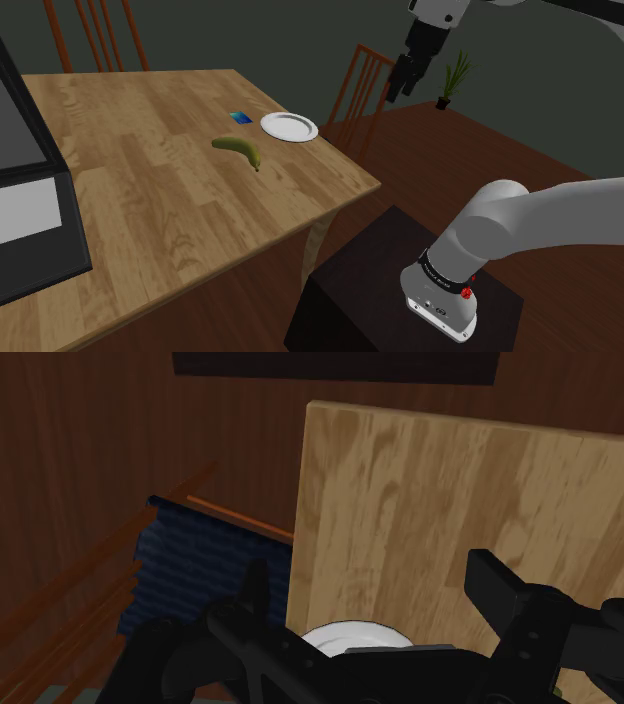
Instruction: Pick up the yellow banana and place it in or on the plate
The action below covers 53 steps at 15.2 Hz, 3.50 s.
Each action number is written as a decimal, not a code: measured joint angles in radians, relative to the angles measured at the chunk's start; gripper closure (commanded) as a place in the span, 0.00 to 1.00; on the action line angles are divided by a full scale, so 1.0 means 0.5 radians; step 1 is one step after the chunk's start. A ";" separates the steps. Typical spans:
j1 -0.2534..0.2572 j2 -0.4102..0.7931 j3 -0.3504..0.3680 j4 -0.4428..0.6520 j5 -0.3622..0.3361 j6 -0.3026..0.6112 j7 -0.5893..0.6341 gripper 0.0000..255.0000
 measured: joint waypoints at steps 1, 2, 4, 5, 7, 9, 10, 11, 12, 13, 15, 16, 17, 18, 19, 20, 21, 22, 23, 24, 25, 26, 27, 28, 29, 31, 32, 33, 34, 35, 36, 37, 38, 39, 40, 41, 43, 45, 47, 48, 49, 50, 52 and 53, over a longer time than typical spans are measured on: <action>0.000 0.000 0.000 0.000 0.000 0.000 0.000 0.00; 0.004 0.024 0.014 0.002 0.010 0.021 0.015 0.00; 0.017 0.090 0.055 -0.021 0.037 0.108 0.060 0.00; 0.025 0.147 0.084 -0.020 0.054 0.163 0.091 0.00; 0.041 0.225 0.135 -0.020 0.083 0.241 0.148 0.00; 0.056 0.319 0.186 -0.016 0.108 0.332 0.204 0.00; 0.063 0.368 0.211 -0.004 0.119 0.370 0.232 0.00; 0.064 0.429 0.229 0.021 0.124 0.406 0.251 0.00; 0.071 0.476 0.254 0.028 0.132 0.446 0.280 0.00; 0.076 0.532 0.277 0.037 0.138 0.493 0.304 0.00; 0.090 0.659 0.334 0.076 0.147 0.582 0.371 0.00; 0.098 0.721 0.365 0.102 0.150 0.619 0.409 0.00; 0.101 0.774 0.385 0.120 0.149 0.655 0.433 0.00; 0.103 0.865 0.410 0.173 0.140 0.695 0.465 0.00; 0.107 0.934 0.433 0.201 0.135 0.734 0.495 0.00; 0.113 1.005 0.458 0.242 0.126 0.763 0.531 0.00; 0.114 1.064 0.471 0.271 0.116 0.792 0.550 0.00; 0.118 1.137 0.489 0.319 0.102 0.817 0.579 0.00; 0.130 1.216 0.519 0.362 0.086 0.852 0.627 0.00; 0.138 1.285 0.538 0.413 0.071 0.868 0.662 0.00; 0.149 1.355 0.558 0.448 0.053 0.901 0.700 0.00; 0.160 1.440 0.578 0.515 0.028 0.915 0.742 0.00; 0.169 1.507 0.590 0.556 0.007 0.938 0.772 0.00; 0.177 1.573 0.598 0.605 -0.014 0.953 0.796 0.00; 0.189 1.644 0.608 0.652 -0.037 0.973 0.827 0.00; 0.216 1.783 0.622 0.764 -0.085 0.992 0.884 0.00; 0.229 1.832 0.627 0.794 -0.103 1.008 0.909 0.00; 0.234 1.857 0.627 0.800 -0.112 1.025 0.918 0.00; 0.237 1.873 0.627 0.793 -0.119 1.048 0.924 0.00; 0.239 1.892 0.626 0.787 -0.126 1.072 0.929 0.00; 0.244 1.912 0.626 0.788 -0.135 1.091 0.937 0.00; 0.244 1.926 0.624 0.777 -0.140 1.114 0.939 0.00; 0.246 1.938 0.623 0.763 -0.146 1.139 0.945 0.00; 0.247 1.950 0.622 0.753 -0.151 1.161 0.948 0.00; 0.247 1.952 0.621 0.746 -0.152 1.169 0.947 0.00; 0.248 1.953 0.622 0.744 -0.153 1.173 0.949 0.00; 0.248 1.954 0.622 0.741 -0.154 1.177 0.949 0.00; 0.248 1.955 0.622 0.741 -0.154 1.178 0.950 0.00; 0.248 1.955 0.622 0.741 -0.154 1.178 0.950 1.00; 0.248 1.954 0.622 0.741 -0.154 1.178 0.950 1.00; 0.248 1.954 0.622 0.741 -0.154 1.178 0.950 1.00; 0.248 1.954 0.622 0.741 -0.154 1.178 0.950 1.00; 0.248 1.954 0.622 0.742 -0.154 1.179 0.950 1.00; 0.248 1.954 0.621 0.742 -0.154 1.179 0.950 1.00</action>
